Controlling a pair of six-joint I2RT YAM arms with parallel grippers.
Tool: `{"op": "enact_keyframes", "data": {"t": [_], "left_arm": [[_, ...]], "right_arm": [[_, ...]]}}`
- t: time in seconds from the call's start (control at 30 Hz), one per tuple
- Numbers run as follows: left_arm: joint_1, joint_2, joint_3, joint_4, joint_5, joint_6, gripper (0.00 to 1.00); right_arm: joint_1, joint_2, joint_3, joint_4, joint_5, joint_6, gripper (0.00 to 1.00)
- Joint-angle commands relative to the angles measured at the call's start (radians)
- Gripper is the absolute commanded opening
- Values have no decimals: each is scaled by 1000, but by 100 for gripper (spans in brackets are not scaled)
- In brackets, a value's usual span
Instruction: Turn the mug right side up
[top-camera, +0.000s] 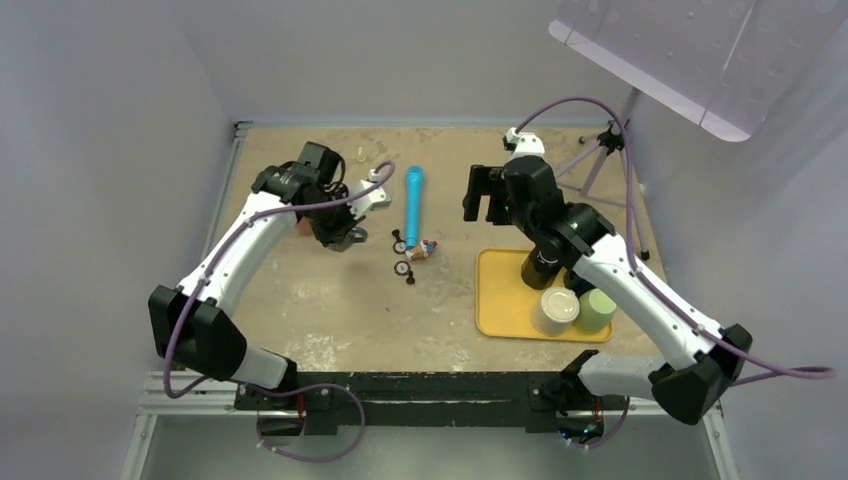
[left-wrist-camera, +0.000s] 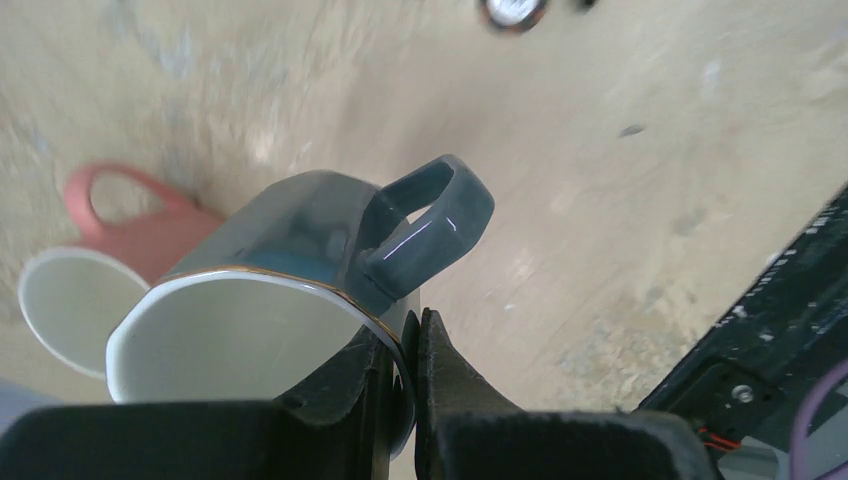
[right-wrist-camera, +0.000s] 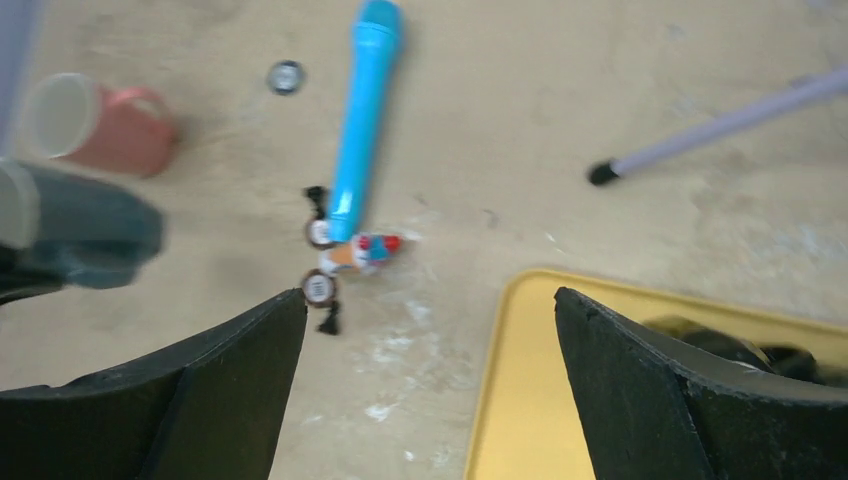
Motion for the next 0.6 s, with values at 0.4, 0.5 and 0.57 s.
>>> {"op": "enact_keyframes", "data": {"t": [0.4, 0.5, 0.57], "left_arm": [[361, 108, -223, 283, -134, 93, 0], [383, 121, -232, 338, -99, 92, 0], [383, 116, -244, 379, -70, 81, 0]], "right_arm": [[-367, 157, -110, -124, 152, 127, 92], [-397, 209, -108, -128, 162, 116, 93], [-408, 235, -114, -125, 148, 112, 94]]}}
